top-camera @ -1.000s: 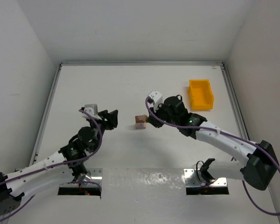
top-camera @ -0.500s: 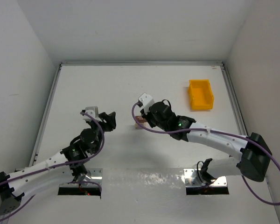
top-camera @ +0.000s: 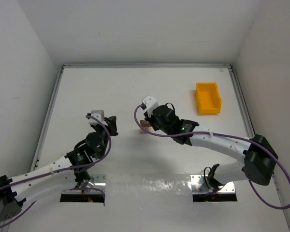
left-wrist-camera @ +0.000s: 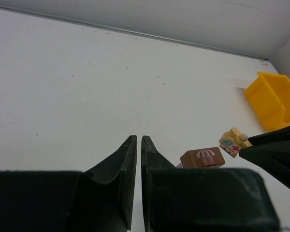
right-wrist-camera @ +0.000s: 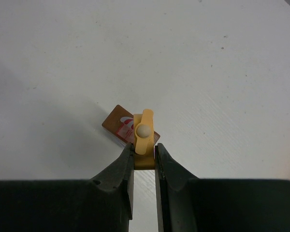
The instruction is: Build the wood block tower
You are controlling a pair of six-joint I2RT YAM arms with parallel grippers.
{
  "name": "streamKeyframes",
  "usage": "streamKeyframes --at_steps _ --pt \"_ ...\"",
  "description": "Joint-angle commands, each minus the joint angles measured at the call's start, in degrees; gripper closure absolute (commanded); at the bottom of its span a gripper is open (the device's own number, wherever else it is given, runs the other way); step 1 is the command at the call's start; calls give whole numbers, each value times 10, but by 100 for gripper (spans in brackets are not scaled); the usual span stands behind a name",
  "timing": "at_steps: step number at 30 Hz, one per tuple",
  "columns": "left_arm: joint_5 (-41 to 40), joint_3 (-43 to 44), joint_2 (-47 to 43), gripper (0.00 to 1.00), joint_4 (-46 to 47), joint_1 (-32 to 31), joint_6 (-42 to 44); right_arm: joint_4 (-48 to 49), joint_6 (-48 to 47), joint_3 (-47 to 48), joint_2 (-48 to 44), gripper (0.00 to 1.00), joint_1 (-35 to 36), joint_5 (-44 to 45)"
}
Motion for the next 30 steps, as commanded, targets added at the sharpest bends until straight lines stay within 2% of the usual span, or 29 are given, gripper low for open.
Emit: streamKeyframes --at_steps 1,9,30 --pt "-8 0 6 93 25 3 3 41 7 1 5 100 4 -5" --pt "-4 -2 8 72 30 3 6 37 7 3 20 100 6 -9" --pt "5 2 25 71 34 3 10 44 17 -3 36 98 6 -13"
